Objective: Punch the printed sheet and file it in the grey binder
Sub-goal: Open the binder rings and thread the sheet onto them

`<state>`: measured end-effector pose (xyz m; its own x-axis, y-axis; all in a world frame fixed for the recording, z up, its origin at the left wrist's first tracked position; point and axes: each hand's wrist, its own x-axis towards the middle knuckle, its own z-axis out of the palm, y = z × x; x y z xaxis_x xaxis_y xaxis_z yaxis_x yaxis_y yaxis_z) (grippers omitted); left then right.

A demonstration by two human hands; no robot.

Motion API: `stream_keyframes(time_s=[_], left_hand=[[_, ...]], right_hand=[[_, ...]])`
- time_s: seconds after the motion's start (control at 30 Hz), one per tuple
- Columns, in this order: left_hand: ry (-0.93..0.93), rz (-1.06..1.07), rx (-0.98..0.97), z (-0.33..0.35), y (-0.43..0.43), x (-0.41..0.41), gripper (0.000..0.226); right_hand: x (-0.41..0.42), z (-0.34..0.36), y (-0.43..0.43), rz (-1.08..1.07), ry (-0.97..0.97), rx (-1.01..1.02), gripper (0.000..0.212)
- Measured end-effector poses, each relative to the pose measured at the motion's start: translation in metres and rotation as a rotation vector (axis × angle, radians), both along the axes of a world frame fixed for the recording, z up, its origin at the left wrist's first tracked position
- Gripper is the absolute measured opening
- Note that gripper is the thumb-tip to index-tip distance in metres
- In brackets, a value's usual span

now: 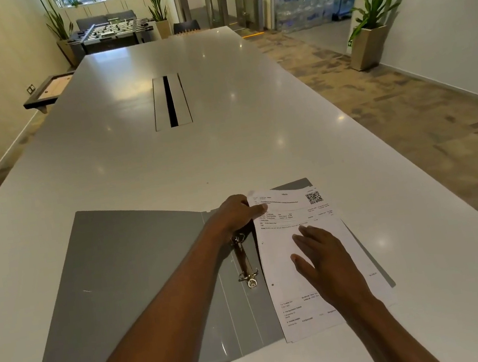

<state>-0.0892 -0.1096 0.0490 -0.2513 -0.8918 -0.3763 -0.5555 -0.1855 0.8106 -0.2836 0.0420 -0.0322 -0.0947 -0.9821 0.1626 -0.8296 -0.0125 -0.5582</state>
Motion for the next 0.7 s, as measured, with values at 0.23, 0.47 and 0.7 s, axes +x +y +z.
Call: stream_keyframes(time_s=[0.23, 0.47, 0.7], left_hand=[[0.255, 0.347, 0.109, -0.003, -0.003, 0.007, 0.049], [0.372, 0.451, 0.150, 0.001, 0.005, 0.008, 0.048], [0.222, 0.277, 0.119, 0.001, 0.013, 0.009, 0.014]], right_hand=[[0.001, 0.006, 0.002, -0.008, 0.006, 0.002, 0.053], [0.001, 0.009, 0.003, -0.007, 0.019, -0.010, 0.051], [0.002, 0.013, 0.005, -0.003, 0.022, -0.011, 0.050]])
